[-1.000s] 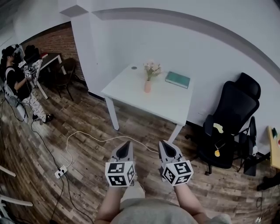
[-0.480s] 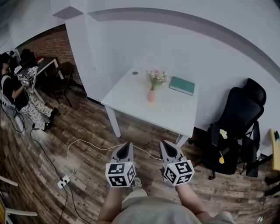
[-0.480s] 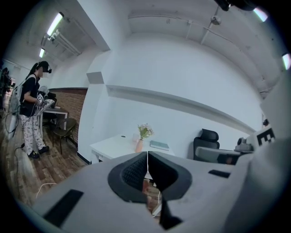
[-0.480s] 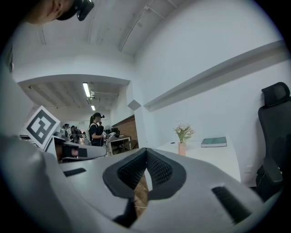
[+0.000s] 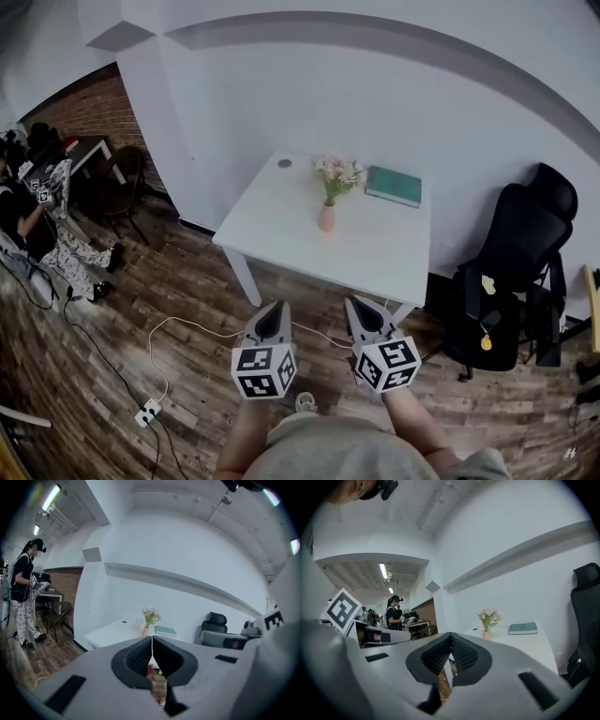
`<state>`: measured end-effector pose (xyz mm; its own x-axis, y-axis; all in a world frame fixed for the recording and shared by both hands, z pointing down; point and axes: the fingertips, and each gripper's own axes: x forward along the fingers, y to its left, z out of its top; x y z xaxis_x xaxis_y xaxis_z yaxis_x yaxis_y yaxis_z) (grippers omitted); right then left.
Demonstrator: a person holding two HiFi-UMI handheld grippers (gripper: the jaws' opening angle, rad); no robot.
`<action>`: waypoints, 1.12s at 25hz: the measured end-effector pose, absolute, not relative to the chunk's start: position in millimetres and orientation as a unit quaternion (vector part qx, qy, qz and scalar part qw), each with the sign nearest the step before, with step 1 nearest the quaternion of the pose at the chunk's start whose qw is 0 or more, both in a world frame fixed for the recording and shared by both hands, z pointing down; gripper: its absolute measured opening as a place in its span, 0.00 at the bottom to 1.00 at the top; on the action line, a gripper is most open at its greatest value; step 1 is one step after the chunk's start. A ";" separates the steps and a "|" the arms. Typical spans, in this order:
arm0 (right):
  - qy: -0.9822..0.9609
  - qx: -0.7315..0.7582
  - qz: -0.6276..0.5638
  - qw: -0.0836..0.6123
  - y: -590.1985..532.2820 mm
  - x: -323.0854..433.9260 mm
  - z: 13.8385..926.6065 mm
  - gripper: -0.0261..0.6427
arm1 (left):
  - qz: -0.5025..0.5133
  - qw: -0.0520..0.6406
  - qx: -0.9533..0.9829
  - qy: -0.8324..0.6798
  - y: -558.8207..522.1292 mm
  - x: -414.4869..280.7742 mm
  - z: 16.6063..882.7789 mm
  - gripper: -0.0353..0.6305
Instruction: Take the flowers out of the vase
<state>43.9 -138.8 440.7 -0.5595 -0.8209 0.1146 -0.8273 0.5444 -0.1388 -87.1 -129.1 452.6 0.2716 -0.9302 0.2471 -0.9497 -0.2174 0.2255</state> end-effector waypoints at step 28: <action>-0.855 0.510 0.087 0.036 -283.1 27.2 468.7 0.04 | 0.049 0.191 0.783 -0.591 -262.0 -122.4 490.7 0.06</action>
<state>27.2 -283.1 468.7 -0.4773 -0.8657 0.1507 -0.8783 0.4649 -0.1117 -122.4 -262.0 490.7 0.2975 -0.9059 0.3013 -0.9430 -0.2294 0.2413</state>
